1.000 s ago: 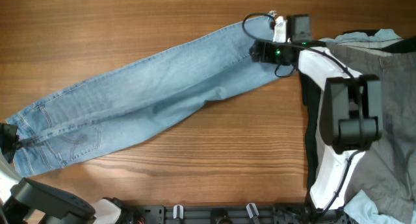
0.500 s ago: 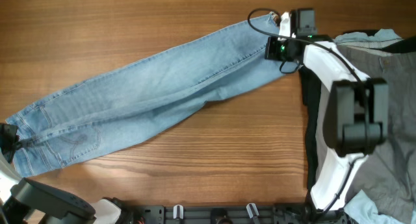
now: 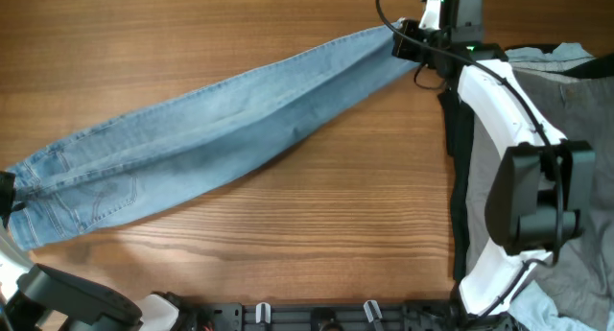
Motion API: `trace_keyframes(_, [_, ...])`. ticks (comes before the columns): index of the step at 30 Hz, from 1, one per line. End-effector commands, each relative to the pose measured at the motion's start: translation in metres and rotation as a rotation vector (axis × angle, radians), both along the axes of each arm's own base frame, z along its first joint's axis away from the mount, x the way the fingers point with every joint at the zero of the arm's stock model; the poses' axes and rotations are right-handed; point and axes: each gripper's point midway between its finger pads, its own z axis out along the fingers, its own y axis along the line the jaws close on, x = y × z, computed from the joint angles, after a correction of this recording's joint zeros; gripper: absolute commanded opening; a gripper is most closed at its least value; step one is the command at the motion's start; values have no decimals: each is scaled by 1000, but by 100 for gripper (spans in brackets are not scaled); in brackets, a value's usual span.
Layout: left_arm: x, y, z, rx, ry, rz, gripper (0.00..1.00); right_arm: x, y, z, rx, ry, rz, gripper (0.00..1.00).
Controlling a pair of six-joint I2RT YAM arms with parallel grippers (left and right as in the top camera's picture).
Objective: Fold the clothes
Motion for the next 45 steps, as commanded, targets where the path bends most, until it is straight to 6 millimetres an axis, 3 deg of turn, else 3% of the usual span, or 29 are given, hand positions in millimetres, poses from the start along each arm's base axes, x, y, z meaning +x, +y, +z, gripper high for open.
trace_keyframes(1, [5,3,19,34,-46,-1,5,-1,-14,-13,-31,49,-77,4])
trace_keyframes(5, [5,3,18,33,-46,0,5,5,-13,-18,-25,36,-79,4])
trace_keyframes(10, [5,1,17,24,-46,-4,9,32,9,-48,75,-26,-9,5])
trace_keyframes(11, [8,-3,17,18,-45,-16,12,46,14,-55,87,-88,4,15])
trace_keyframes(12, [10,-4,17,19,-45,-22,13,52,15,-54,89,-121,8,38])
trace_keyframes(13, [14,-6,17,19,-46,-33,16,58,15,-50,84,-158,10,76])
trace_keyframes(14, [18,-9,17,19,-46,-46,23,62,14,-44,59,-204,34,92])
trace_keyframes(16, [26,-16,17,19,-46,-73,35,62,-2,-39,33,-207,28,93])
trace_keyframes(19, [29,-19,17,30,-33,-111,50,41,-31,-50,51,-77,3,91])
trace_keyframes(21, [26,-13,18,57,-15,-91,61,20,-47,-57,49,-10,85,90])
trace_keyframes(24, [28,-15,18,50,-27,-101,64,-1,-64,-62,40,68,98,91])
trace_keyframes(27, [39,-46,3,-56,-24,-254,48,-13,-62,-71,48,130,106,93])
trace_keyframes(30, [54,-83,-29,-154,26,-430,13,-15,-56,-84,-11,138,134,91])
trace_keyframes(31, [58,-95,-45,-185,55,-470,7,-11,-58,-92,-48,136,117,91])
trace_keyframes(33, [62,-119,-78,-259,114,-524,4,2,-61,-105,-105,106,94,99])
trace_keyframes(35, [64,-131,-108,-320,164,-553,4,16,-71,-116,-139,76,32,99])
trace_keyframes(36, [64,-133,-113,-331,173,-555,4,19,-73,-119,-137,66,17,99])
trace_keyframes(38, [65,-131,-117,-327,181,-553,4,20,-69,-126,-124,65,32,83])
trace_keyframes(39, [66,-130,-117,-322,177,-553,4,17,-59,-129,-95,63,93,68])
trace_keyframes(41, [67,-128,-117,-313,175,-553,5,9,-40,-130,-25,60,193,54])
trace_keyframes(42, [68,-127,-116,-310,173,-552,6,5,-35,-129,6,69,214,37])
trace_keyframes(44, [67,-126,-117,-306,178,-550,6,-3,-31,-127,44,101,228,10])
trace_keyframes(45, [65,-124,-117,-295,194,-543,6,-12,-39,-126,51,158,187,4])
